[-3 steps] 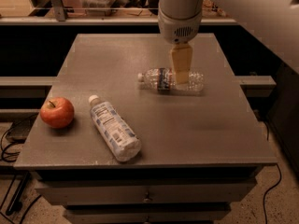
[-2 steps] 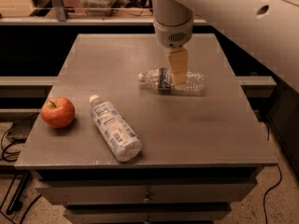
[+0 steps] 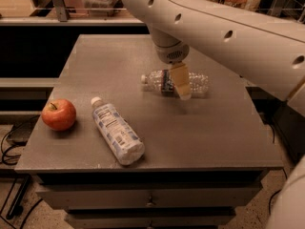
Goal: Place water bottle upright
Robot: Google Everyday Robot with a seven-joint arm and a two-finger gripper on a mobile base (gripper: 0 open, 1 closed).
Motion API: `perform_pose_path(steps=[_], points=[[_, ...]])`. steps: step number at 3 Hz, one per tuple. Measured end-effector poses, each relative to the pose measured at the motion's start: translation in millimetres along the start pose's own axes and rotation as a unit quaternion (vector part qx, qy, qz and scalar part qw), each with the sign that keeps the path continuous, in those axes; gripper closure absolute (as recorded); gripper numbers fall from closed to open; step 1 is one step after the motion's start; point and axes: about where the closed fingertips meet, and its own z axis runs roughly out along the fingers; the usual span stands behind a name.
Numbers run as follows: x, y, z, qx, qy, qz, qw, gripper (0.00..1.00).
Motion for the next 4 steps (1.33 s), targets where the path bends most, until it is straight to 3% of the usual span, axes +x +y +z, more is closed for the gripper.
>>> perform_pose_path(steps=[1,2,4], points=[[-3.0,5.8,18.4,-0.018,0.001,0.004,0.9998,0.00],[-7.5,11.2,28.3,-0.037,-0.014,0.009,0.9992,0.18],[-10.5,17.6,32.6,-0.058,-0.038,0.024,0.9973,0.65]])
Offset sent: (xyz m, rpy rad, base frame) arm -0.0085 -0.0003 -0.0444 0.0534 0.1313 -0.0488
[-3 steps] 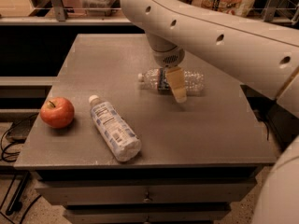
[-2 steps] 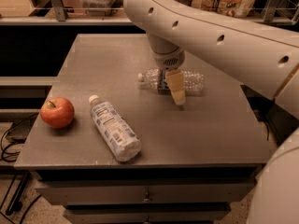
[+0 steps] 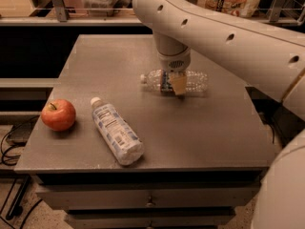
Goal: Place water bottle upright
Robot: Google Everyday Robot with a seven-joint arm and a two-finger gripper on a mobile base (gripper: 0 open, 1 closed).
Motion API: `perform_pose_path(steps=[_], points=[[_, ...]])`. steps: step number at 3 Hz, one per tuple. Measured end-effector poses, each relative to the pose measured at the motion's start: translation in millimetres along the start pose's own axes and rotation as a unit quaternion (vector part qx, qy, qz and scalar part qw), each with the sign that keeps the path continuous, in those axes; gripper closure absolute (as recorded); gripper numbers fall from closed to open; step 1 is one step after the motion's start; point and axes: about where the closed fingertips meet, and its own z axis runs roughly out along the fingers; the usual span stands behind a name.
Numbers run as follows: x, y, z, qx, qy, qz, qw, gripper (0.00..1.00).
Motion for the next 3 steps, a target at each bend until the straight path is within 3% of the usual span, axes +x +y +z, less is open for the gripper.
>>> perform_pose_path(steps=[1,2,3], points=[[-0.4,-0.2,-10.4,0.003,-0.010,0.004,0.9999,0.87],[4.7,-3.4,-35.0,0.019,-0.065,0.015,0.9976,1.00],[9.8,-4.8,-58.7,0.038,-0.167,0.028,0.9849,1.00]])
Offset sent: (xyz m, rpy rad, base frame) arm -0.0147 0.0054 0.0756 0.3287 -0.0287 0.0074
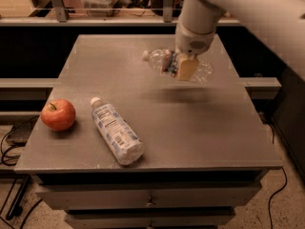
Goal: Place water bottle upright
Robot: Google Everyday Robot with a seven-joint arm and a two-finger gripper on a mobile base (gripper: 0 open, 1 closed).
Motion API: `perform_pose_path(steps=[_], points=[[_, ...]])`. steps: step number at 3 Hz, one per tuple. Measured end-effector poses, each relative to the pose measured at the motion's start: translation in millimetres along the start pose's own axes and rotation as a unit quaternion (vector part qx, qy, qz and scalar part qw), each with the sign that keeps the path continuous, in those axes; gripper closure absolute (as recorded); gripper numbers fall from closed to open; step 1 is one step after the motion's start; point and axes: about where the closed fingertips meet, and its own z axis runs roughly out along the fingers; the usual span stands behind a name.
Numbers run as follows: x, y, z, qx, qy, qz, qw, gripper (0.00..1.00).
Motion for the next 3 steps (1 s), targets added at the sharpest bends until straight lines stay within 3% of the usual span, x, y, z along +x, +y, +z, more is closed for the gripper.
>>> perform_pose_path(steps=[1,2,3], points=[[4.6,-0.6,-14.2,0.025,-0.111,0.016,0.9934,1.00],[7.9,2.6,-27.7,0.063,-0.261,0.053,0.9618,1.00],[9.0,5.1,-38.5,0.080,-0.358,0.088,0.9260,1.00]])
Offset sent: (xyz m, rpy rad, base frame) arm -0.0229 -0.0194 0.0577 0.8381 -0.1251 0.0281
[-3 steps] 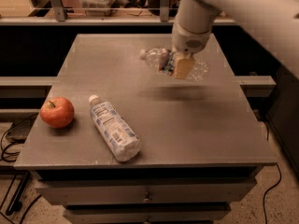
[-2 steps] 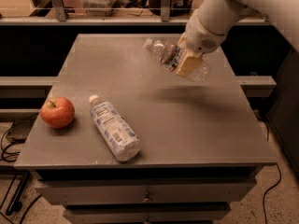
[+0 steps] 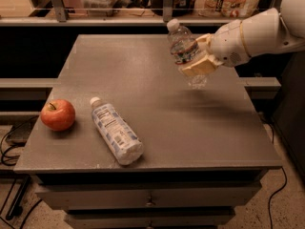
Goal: Place water bottle upright
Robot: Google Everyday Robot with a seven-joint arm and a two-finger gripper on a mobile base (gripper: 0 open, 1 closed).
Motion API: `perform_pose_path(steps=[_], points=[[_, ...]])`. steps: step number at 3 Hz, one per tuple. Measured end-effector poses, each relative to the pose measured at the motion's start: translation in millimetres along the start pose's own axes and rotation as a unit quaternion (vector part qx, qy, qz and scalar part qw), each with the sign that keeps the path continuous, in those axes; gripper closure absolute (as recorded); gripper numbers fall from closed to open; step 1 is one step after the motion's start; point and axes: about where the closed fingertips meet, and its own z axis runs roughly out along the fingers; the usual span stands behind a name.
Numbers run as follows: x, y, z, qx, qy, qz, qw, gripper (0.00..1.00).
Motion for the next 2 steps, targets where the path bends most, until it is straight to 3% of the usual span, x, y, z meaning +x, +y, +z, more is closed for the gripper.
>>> perform_pose_path(steps=[1,2], points=[[-0.1,-1.1,-8.7,0.008,-0.072,0.039,0.9966,1.00],[2.7,-1.1,-12.0,0.008,-0.129,0.073,0.9889,1.00]])
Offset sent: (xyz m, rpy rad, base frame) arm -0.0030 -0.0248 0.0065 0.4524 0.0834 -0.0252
